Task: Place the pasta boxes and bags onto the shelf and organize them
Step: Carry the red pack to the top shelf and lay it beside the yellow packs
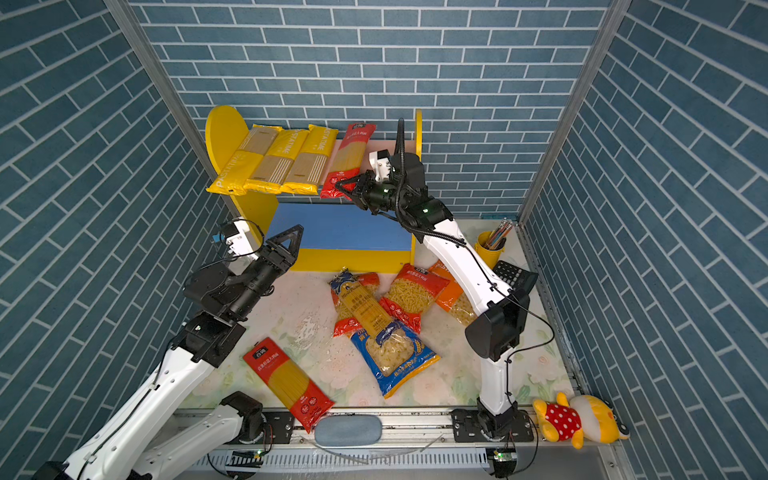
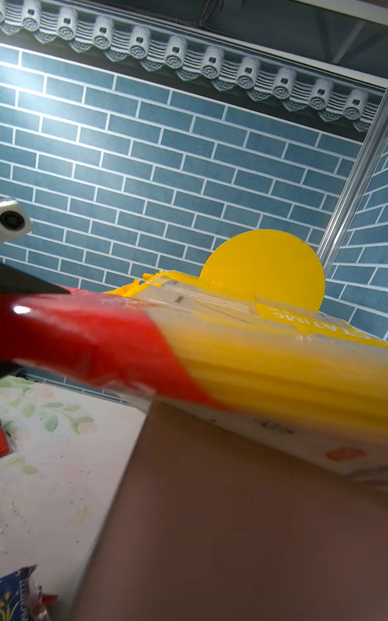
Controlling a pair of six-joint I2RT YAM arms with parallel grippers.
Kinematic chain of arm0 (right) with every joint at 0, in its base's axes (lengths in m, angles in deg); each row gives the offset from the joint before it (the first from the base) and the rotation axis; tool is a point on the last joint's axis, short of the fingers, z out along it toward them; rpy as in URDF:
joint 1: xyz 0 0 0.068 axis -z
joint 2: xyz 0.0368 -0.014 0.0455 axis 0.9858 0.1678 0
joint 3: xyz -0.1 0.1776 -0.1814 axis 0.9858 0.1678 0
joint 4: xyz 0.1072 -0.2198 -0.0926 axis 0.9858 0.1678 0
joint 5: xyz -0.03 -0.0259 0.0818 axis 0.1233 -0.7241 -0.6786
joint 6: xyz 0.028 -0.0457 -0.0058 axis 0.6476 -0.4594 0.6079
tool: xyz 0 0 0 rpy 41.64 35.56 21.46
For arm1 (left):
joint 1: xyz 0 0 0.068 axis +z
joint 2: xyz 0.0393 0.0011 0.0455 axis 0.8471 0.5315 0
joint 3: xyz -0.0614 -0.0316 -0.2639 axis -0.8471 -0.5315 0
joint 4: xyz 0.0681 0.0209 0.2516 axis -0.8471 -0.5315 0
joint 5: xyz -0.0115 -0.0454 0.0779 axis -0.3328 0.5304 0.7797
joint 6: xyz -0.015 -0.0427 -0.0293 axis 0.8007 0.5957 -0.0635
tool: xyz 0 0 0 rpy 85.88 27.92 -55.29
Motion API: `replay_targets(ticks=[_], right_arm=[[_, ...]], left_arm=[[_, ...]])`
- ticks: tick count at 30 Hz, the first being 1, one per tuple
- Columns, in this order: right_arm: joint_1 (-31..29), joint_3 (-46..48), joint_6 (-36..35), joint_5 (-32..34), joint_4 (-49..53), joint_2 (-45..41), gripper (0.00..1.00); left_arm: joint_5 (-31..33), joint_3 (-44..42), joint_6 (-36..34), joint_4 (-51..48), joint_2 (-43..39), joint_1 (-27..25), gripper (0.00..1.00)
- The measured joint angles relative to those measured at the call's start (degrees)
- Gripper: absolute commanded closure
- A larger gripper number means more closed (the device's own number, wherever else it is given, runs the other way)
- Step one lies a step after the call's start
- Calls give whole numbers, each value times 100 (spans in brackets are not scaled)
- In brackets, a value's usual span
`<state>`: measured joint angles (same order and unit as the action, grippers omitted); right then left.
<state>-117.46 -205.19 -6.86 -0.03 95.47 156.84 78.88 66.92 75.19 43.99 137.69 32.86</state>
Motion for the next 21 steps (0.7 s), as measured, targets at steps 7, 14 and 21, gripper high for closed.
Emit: replay_targets(ticks=[7, 14, 21], right_arm=[[2, -455, -98, -223, 127, 315, 49], [2, 50, -258, -236, 83, 0, 47], [2, 739, -332, -142, -105, -520, 69]], left_arm=[[13, -199, 2, -129, -24, 0, 35], [-2, -223, 11, -125, -13, 0, 35], [-39, -240, 50, -87, 92, 0, 35]])
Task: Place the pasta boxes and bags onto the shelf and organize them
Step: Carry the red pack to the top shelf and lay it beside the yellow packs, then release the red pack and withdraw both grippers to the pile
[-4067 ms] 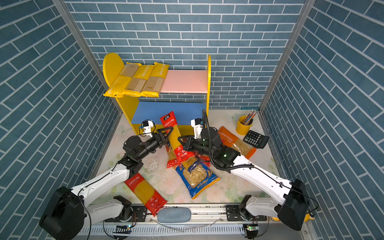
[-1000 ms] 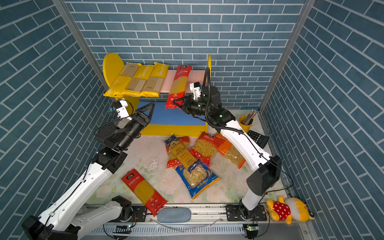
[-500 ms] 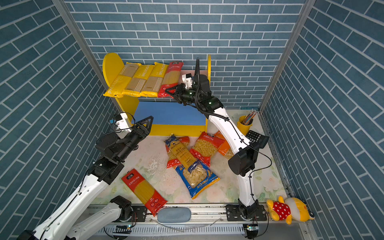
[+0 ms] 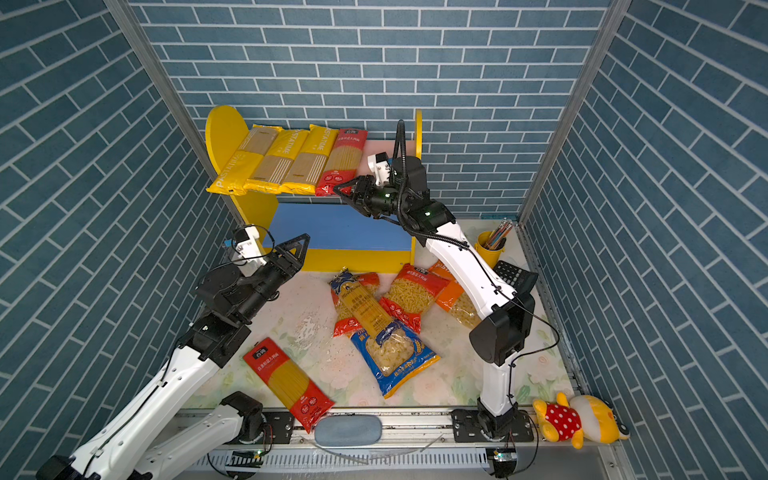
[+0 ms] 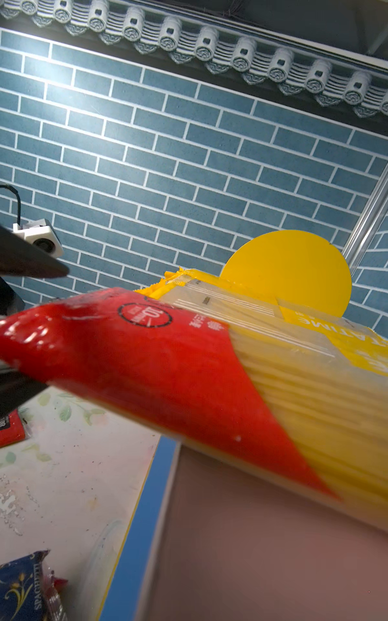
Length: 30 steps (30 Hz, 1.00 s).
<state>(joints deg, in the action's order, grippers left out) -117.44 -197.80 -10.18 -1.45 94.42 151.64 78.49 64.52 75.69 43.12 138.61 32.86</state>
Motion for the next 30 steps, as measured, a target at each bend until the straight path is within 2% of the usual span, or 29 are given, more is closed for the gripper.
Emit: replay_targets(ticks=[4, 10, 17, 24, 26, 30], right_arm=[[7, -59, -55, 26, 42, 37, 76], [44, -848, -251, 57, 470, 396, 77], [103, -887, -450, 81, 726, 433, 77], [155, -887, -612, 83, 866, 450, 82], [175, -887, -629, 81, 861, 472, 77], [208, -879, -728, 66, 815, 494, 55]], left_arm=[[-37, -22, 42, 37, 33, 0, 35], [-48, -33, 48, 33, 17, 0, 35], [-55, -35, 46, 33, -11, 0, 35], [-59, -61, 48, 31, -11, 0, 35], [-59, -63, 48, 31, -11, 0, 35], [-57, -66, 31, 2, -22, 0, 35]])
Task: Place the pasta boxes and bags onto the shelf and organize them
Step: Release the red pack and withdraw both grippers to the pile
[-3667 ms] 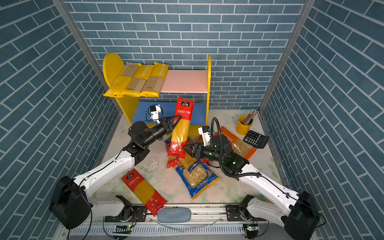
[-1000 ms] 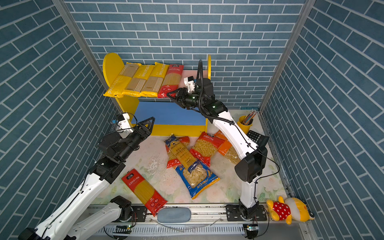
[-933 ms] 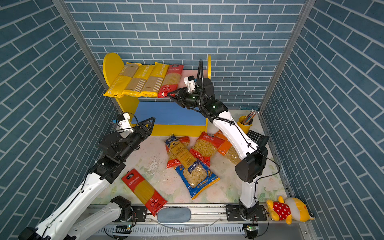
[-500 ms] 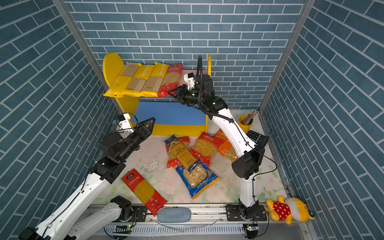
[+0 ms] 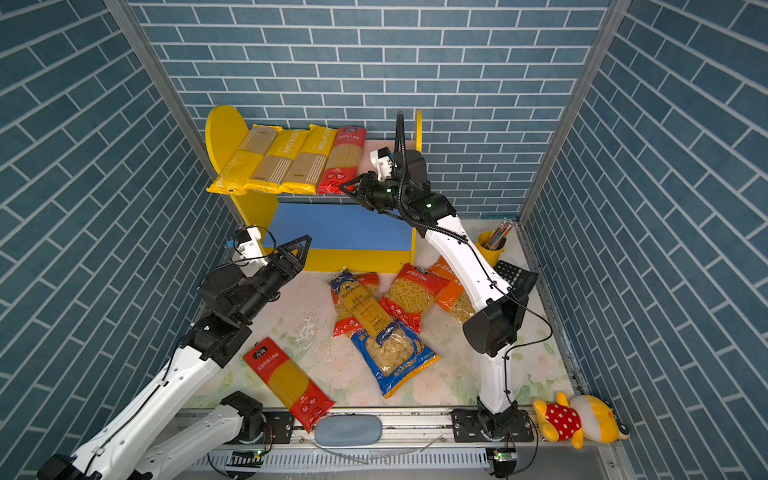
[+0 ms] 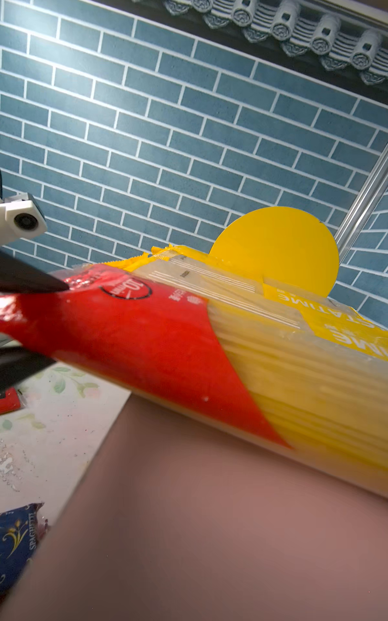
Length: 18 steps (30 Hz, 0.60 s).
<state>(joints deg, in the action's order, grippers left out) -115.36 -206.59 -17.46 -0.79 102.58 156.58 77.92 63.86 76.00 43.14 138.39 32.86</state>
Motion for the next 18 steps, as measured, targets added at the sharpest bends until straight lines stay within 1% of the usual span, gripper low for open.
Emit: replay_targets(ticks=[1, 3, 6, 14, 18], right_arm=[[7, 20, -26, -7, -66, -4, 50], [20, 245, -24, -31, -269, -96, 45], [24, 929, -37, -66, -479, -446, 41], [20, 2988, -66, -136, -1154, -1784, 41], [-107, 4028, -68, -68, -1482, -2326, 43]], left_arm=[[0, 0, -17, -33, -15, 0, 34], [4, -4, -76, -129, -66, 0, 34], [28, -46, -199, -352, -216, 0, 33], [227, -284, -590, -1204, -660, 0, 33], [503, -411, -752, -2037, -907, 0, 33]])
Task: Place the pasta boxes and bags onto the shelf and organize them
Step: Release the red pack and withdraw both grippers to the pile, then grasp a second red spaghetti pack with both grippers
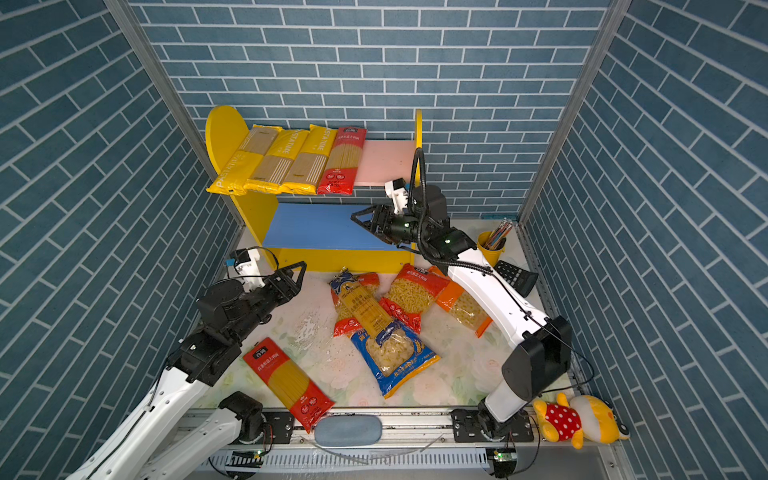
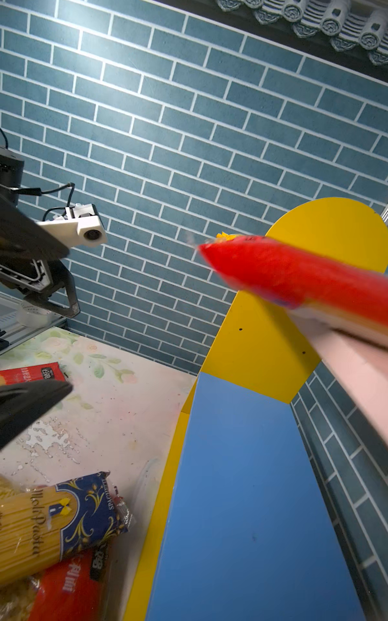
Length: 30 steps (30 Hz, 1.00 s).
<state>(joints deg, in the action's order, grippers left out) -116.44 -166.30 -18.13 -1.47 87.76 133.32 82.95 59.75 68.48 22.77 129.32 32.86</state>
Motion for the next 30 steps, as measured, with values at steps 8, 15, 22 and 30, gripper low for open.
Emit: replay_targets(ticks=[8, 15, 22, 30], right_arm=[[-1137, 1095, -428, 417, 129, 299, 47], [-2186, 1021, -1154, 529, 859, 1543, 50], [-2778, 341, -1764, 254, 1727, 2789, 49], [-3161, -688, -2024, -160, 2144, 3803, 48]], left_arm=[[669, -525, 31, -1657, -509, 0, 33], [1349, -999, 365, -2785, -820, 0, 33], [1867, -1290, 654, -3128, -1075, 7, 33], [2033, -931, 306, -3077, -820, 286, 33]])
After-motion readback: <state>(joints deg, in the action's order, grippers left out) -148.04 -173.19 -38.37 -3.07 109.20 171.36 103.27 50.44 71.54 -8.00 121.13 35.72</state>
